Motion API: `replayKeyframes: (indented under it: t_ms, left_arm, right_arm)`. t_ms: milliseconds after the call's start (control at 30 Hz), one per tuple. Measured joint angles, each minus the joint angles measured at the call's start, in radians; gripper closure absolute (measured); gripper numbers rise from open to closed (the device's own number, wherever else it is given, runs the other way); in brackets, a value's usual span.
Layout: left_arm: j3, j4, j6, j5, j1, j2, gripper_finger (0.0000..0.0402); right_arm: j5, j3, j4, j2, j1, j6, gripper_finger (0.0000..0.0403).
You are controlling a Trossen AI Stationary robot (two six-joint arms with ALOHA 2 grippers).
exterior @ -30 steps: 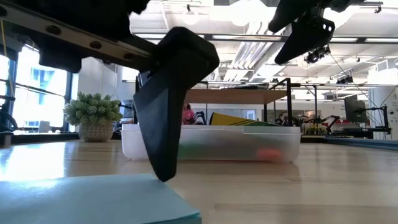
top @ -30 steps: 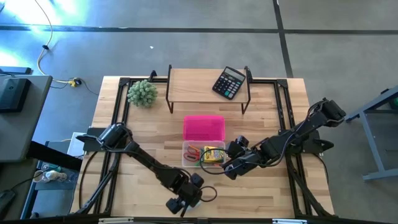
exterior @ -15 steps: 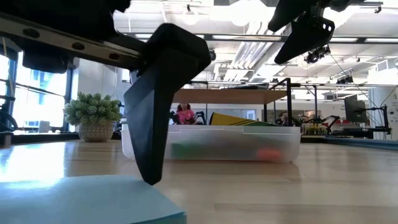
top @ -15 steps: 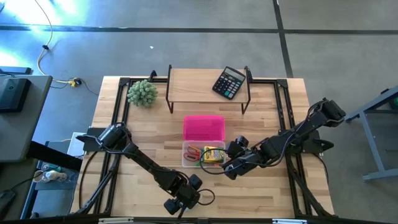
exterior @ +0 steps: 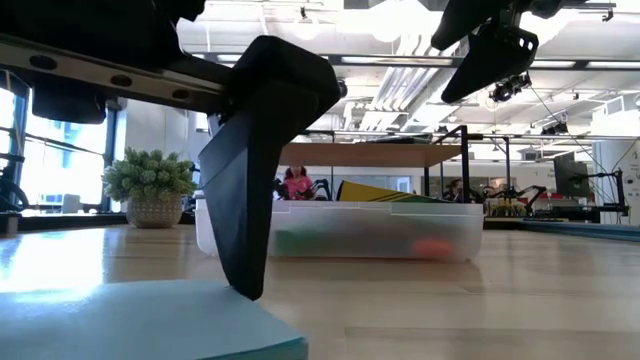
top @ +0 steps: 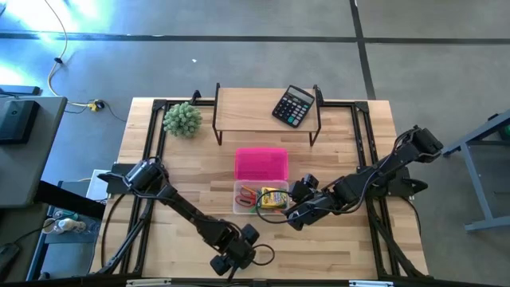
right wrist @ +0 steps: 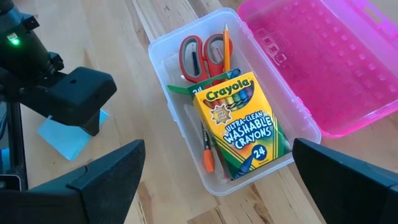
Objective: Pack school essentials
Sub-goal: Put the blue sticky note pad into the supply box
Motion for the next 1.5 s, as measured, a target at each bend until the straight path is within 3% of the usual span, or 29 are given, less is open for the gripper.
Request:
replayKeyframes:
  t_ms: [367, 1200, 1500]
  left_arm:
    - [0.001, -0.004, -0.014, -0.001, -0.005, 0.01, 0.006]
    - [-0.001, -0.003, -0.03, -0.02, -0.007, 0.01, 0.0128]
    - [-0.002, -0.004, -0.03, -0.028, -0.006, -0.003, 0.0135]
  right_arm:
    - [0.001, 0.0, 0.0, 0.0, 0.0, 0.0, 0.0006]
    - [0.006, 0.0, 0.0, 0.0, 0.0, 0.0, 0.0006]
    - [0.005, 0.0, 0.0, 0.0, 0.0, 0.0, 0.0006]
